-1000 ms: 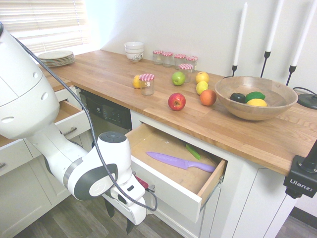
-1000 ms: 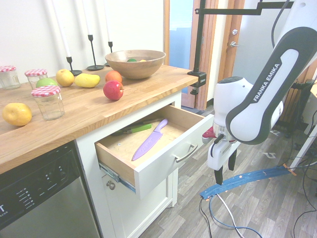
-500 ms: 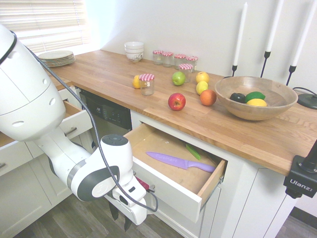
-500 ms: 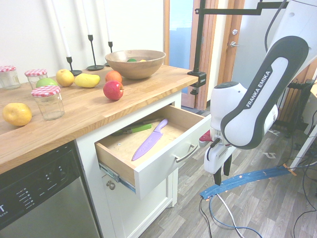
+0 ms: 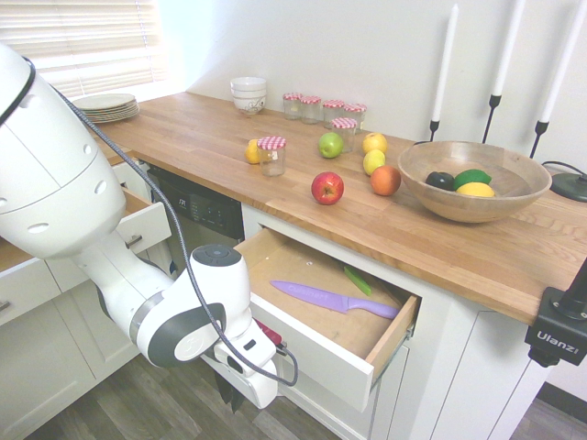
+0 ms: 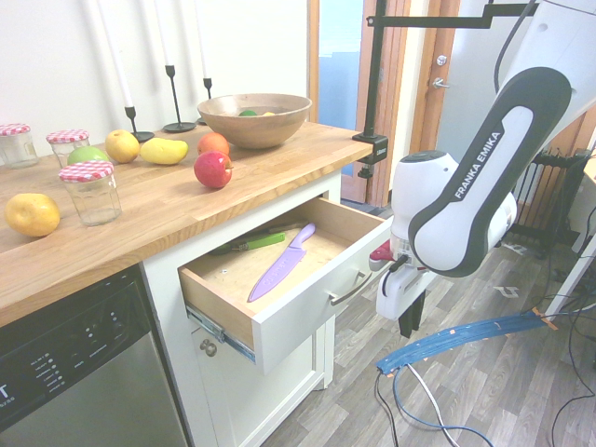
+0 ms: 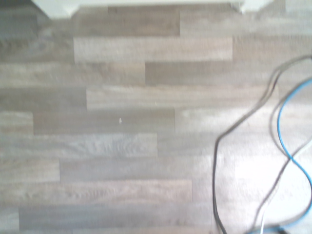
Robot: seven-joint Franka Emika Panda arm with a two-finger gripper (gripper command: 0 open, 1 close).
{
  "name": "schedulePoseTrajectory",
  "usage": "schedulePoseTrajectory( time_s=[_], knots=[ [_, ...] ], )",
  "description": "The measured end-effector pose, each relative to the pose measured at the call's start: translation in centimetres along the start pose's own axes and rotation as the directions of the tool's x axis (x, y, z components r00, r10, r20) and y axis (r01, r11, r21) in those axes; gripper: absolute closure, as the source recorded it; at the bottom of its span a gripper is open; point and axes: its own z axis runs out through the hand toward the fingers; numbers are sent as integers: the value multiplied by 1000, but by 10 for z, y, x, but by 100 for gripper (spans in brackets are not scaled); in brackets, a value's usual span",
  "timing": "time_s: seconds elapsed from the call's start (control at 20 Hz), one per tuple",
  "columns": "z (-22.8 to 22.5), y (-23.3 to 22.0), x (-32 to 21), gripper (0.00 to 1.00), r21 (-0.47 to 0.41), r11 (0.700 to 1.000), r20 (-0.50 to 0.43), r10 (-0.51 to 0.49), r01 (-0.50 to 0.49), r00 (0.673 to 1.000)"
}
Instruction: Close the drawer
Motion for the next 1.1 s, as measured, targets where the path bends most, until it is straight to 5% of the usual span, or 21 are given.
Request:
schedulePoseTrajectory(
  time_s=[0.4, 1.1],
  knots=[
    [-2, -34, 17, 100, 100, 995, -93, 16, -7, 996],
    [-9, -82, 55, 100, 166, 985, -123, 57, -36, 991]
  ],
)
